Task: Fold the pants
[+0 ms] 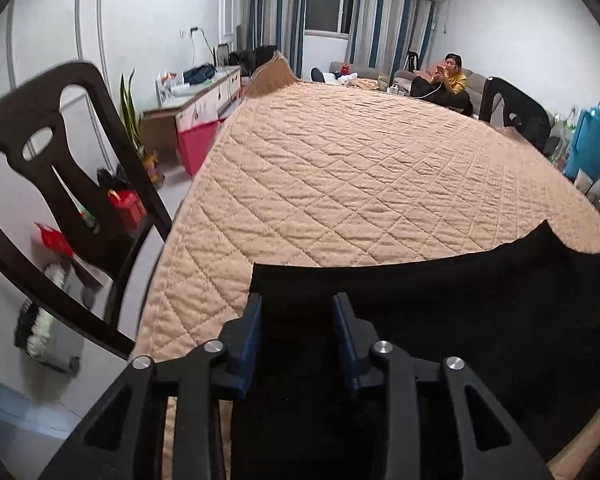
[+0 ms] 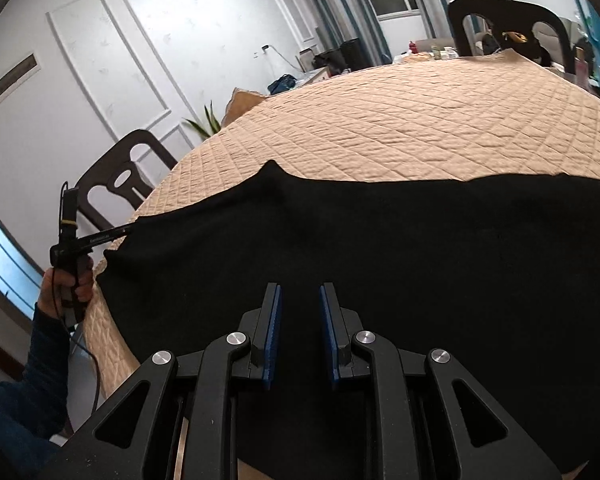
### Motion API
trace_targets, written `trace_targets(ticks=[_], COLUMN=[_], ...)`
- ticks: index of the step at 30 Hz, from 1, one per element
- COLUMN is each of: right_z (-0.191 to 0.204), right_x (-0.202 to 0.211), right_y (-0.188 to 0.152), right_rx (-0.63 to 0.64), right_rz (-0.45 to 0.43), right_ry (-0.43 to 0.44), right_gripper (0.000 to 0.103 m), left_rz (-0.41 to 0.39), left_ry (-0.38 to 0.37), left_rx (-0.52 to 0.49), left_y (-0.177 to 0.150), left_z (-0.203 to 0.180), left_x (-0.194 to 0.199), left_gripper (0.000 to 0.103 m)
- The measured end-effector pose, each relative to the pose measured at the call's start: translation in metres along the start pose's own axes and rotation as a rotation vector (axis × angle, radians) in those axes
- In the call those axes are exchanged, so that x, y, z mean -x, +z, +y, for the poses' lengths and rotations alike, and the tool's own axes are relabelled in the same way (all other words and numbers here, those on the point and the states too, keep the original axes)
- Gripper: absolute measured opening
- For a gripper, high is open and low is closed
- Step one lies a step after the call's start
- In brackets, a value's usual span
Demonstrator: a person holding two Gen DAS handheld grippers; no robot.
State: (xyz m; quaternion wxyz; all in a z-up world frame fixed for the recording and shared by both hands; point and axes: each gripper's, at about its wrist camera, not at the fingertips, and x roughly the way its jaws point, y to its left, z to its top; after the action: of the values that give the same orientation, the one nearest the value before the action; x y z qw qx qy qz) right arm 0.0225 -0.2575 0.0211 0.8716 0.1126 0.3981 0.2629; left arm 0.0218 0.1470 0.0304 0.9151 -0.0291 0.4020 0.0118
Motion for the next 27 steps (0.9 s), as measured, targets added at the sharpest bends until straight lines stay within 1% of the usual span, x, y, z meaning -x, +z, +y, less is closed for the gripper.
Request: trace_targets(ticks=[1, 2, 4, 5, 7, 9, 10, 13, 14, 15, 17, 18, 19, 21, 22, 23, 25, 26, 27], right_z=[-0.002, -0.004, -0.009, -0.012, -0.016, -0.018, -0.019, -0.022, -0.024, -0.026, -0.031, -0.034, -0.037, -0.041, -0.043, -0.045, -0.046, -0.045, -0.045], right_x=[0.002, 0.003, 0.006, 0.007, 0.011, 0.015, 0.017, 0.023, 0.026, 0.029, 0.033, 0.035, 0.037, 0.042, 0.045, 0.05, 0.055, 0.057, 0.059], right_y=[-0.001, -0.001, -0.003, -0.004, -0.005, -0.006, -0.006, -0.006, -0.005, -0.005, -0.005, -0.005, -0.006, -0.008, -0.01, -0.013, -0.016, -0.019, -0.021], right_rx=[-0.012, -0.021, -0.044, -0.057, -0.079, -0.089, -0.091, -0.098, -0.103, -0.106, -0.123, -0.133, -0.142, -0.156, -0.161, -0.165, -0.163, -0.158, -0.151], right_rz=[-0.006, -0.013, -0.025, -0.032, -0.048, -0.057, -0.061, -0.081, -0.095, -0.104, -0.121, -0.125, -0.13, -0.138, -0.142, -0.146, -0.149, -0.147, -0.144], right_ry=[0.002, 0.003, 0.009, 0.012, 0.015, 0.012, 0.006, -0.008, -0.014, -0.017, -0.028, -0.037, -0.051, -0.086, -0.103, -0.12, -0.136, -0.148, -0.159], right_gripper=[0.02, 0.02, 0.02, 0.02, 0.02, 0.02, 0.02, 0.02, 0.02, 0.02, 0.02, 0.02, 0.02, 0.02, 0.02, 0.02, 0.02, 0.02, 0.02], left_rz=[0.007, 0.02, 0.025, 0.023, 0.015, -0.006, -0.022, -0.073, -0.079, -0.074, -0.037, -0.01, 0.006, 0.003, -0.021, -0.047, -0.1, -0.116, -0.123], left_ry=[0.009, 0.006, 0.003, 0.009, 0.032, 0.065, 0.072, 0.065, 0.072, 0.083, 0.128, 0.164, 0.178, 0.163, 0.133, 0.096, 0.013, -0.013, -0.032], left_rx=[-0.005, -0.008, -0.014, -0.019, -0.027, -0.027, -0.016, 0.033, 0.041, 0.036, 0.031, 0.052, 0.069, 0.114, 0.127, 0.132, 0.118, 0.104, 0.087], left_y=[0.002, 0.003, 0.005, 0.004, 0.004, 0.005, 0.006, 0.013, 0.016, 0.02, 0.025, 0.028, 0.028, 0.027, 0.023, 0.019, 0.004, -0.004, -0.013], left_z=[0.0, 0.0, 0.001, 0.001, -0.001, 0.0, 0.001, 0.009, 0.01, 0.01, 0.012, 0.018, 0.022, 0.03, 0.031, 0.029, 0.019, 0.012, 0.006], left_x=[-0.001, -0.003, -0.003, -0.003, -0.001, 0.002, 0.005, 0.011, 0.01, 0.006, -0.01, -0.018, -0.022, -0.016, -0.005, 0.008, 0.038, 0.048, 0.055], left_gripper=[0.029, 0.025, 0.02, 0.013, 0.013, 0.009, 0.008, 0.007, 0.007, 0.005, 0.005, 0.005, 0.005, 0.006, 0.006, 0.007, 0.018, 0.031, 0.04])
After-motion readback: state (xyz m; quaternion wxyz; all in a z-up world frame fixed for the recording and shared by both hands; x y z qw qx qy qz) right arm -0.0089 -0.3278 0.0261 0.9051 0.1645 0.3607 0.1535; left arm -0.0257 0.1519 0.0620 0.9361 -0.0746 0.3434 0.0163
